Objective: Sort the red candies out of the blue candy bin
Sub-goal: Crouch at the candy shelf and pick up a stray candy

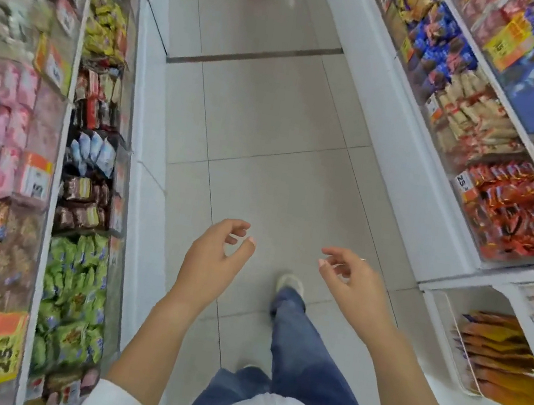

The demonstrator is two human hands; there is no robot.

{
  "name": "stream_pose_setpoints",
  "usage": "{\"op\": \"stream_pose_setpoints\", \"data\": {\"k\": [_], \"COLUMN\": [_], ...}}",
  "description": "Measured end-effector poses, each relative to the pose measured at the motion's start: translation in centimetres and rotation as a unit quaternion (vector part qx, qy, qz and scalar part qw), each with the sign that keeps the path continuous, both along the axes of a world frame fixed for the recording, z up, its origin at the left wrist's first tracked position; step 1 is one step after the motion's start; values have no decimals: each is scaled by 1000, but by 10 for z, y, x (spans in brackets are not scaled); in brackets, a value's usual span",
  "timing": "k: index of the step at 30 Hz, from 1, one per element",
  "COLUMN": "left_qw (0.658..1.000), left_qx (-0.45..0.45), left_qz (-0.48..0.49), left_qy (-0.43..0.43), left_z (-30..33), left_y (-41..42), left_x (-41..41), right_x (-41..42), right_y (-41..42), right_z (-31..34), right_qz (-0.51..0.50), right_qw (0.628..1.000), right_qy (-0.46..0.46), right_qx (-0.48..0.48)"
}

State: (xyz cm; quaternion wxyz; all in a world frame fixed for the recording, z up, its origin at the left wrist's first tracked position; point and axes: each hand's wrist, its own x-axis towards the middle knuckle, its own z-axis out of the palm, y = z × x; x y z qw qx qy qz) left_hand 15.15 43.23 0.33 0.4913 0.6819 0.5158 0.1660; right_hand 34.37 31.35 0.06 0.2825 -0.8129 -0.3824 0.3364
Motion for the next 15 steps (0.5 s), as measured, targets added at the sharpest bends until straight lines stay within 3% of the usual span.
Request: {"op": "stream_pose_setpoints", "data": {"k": [8, 15], "left_qw": [1000, 998], "left_qx": [6, 5], "left_qz": [22, 52], "left_qy": [13, 24], "left_z": [-6, -1], "left_y": [226, 411], "left_x": [114, 165], "right_x": [119, 175], "right_y": [247, 466], "right_z": [2, 15], "right_qz": [54, 107], "right_qw": [998, 993], "right_qy": [-15, -30], "right_qx": [0, 25]}}
